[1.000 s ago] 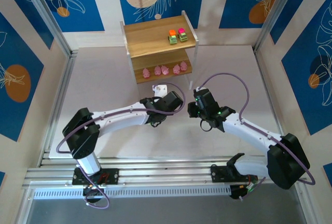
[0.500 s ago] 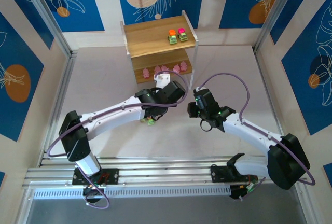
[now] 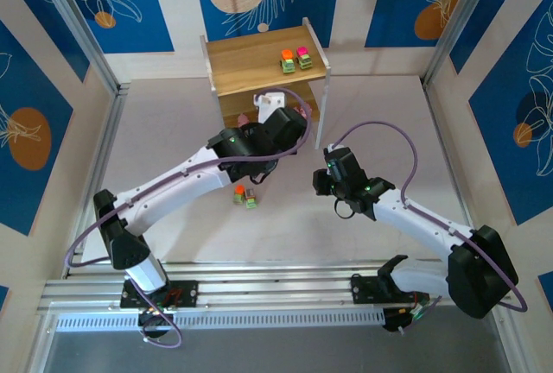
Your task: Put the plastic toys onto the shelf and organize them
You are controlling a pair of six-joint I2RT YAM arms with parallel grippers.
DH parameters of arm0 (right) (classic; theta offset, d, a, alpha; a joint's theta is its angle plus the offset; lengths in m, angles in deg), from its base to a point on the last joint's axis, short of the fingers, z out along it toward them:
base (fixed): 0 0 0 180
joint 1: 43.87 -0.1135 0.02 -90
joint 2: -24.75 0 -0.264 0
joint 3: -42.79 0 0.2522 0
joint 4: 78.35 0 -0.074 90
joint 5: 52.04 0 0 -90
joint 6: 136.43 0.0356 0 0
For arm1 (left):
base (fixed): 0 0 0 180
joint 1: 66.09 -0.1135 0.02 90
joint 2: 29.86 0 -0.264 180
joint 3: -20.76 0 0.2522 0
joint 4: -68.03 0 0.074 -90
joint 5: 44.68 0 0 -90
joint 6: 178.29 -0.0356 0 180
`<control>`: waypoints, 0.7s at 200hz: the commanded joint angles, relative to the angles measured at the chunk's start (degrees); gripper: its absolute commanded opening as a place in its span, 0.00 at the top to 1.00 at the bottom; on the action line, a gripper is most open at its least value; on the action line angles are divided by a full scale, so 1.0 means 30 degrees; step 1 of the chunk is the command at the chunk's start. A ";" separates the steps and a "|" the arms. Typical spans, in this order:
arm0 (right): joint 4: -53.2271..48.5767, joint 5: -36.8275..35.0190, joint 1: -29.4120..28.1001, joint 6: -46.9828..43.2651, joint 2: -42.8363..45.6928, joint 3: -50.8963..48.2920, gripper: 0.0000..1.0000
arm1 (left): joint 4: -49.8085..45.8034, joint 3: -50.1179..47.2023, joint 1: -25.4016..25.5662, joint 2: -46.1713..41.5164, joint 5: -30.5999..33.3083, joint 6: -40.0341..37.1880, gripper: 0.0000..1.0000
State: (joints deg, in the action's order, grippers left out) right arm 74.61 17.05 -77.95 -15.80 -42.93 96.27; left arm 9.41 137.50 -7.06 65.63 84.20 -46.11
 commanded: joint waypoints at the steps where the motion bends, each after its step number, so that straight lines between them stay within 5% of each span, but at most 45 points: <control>1: -0.0144 0.0412 0.0121 0.0338 0.0375 -0.0059 0.80 | -0.0988 0.1768 -0.0050 0.0566 0.0913 -0.1414 0.83; 140: -0.0072 0.0691 0.0317 0.0447 0.0287 -0.0109 0.80 | -0.1337 0.9618 -0.3623 0.3877 -0.0136 -0.4471 0.84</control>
State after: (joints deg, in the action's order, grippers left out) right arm 74.61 17.56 -77.45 -15.51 -42.54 96.27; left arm 5.02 163.99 -16.31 75.61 84.44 -56.95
